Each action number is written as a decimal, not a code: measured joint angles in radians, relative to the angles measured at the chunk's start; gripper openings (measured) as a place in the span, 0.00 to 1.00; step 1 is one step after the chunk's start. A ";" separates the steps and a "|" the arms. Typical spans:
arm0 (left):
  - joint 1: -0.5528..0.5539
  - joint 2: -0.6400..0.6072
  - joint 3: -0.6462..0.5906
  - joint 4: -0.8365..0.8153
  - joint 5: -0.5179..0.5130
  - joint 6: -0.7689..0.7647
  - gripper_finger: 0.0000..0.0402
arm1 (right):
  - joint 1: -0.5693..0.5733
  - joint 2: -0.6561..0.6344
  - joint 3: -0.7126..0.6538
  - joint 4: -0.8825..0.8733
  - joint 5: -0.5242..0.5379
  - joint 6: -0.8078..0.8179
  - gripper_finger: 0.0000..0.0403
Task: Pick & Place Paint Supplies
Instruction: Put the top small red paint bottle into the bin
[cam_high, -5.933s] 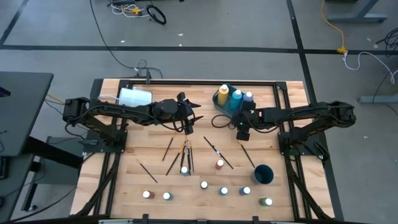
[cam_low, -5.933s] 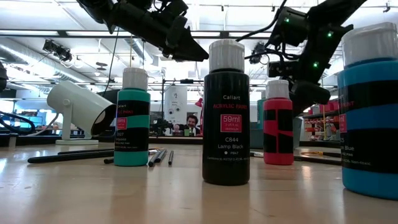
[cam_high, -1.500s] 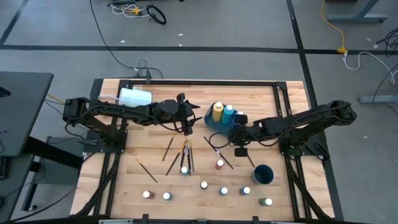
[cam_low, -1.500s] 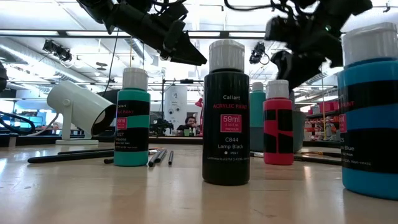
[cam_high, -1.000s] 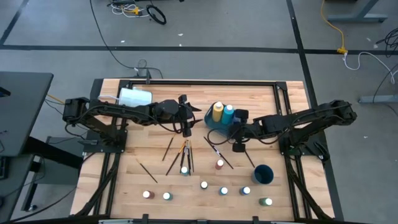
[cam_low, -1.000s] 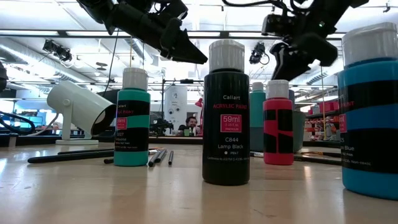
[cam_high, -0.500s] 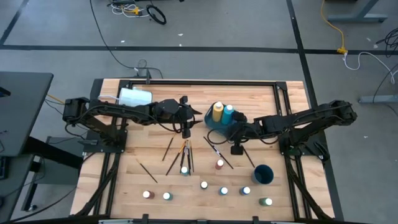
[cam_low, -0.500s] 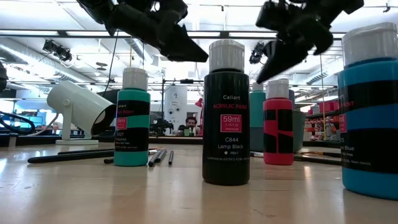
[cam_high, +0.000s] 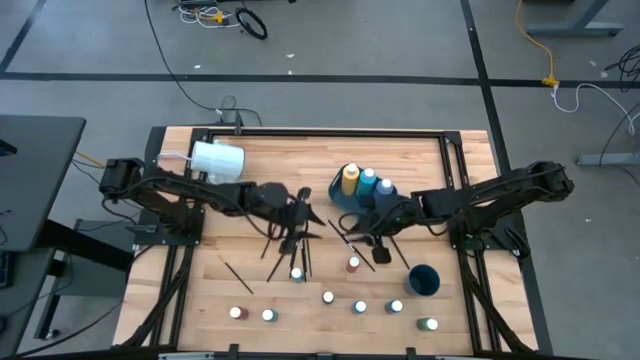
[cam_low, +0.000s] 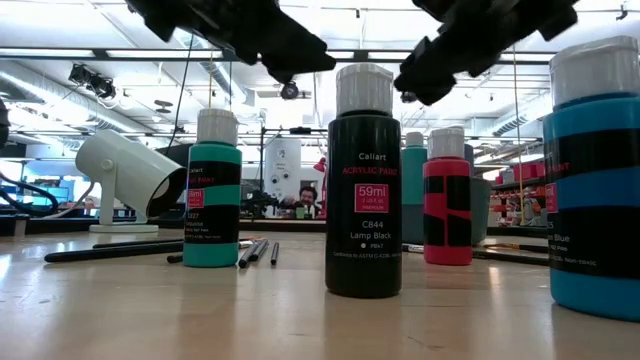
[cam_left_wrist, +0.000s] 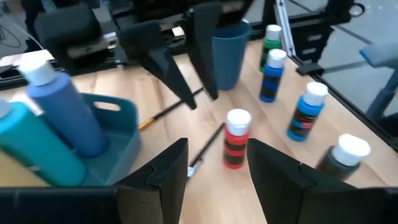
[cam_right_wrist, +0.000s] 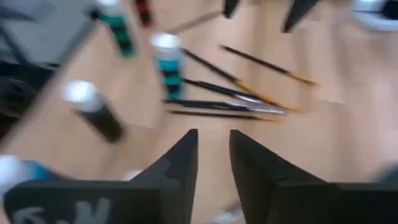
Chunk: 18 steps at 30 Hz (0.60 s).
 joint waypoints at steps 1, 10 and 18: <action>-0.016 0.000 0.000 0.000 -0.027 0.001 0.45 | 0.011 0.001 -0.017 0.026 -0.019 0.022 0.27; -0.063 0.000 0.000 -0.005 -0.250 -0.016 0.46 | 0.104 0.059 -0.044 0.109 0.026 0.113 0.41; -0.062 0.000 0.000 -0.005 -0.251 -0.002 0.46 | 0.108 0.142 -0.044 0.073 0.038 0.120 0.48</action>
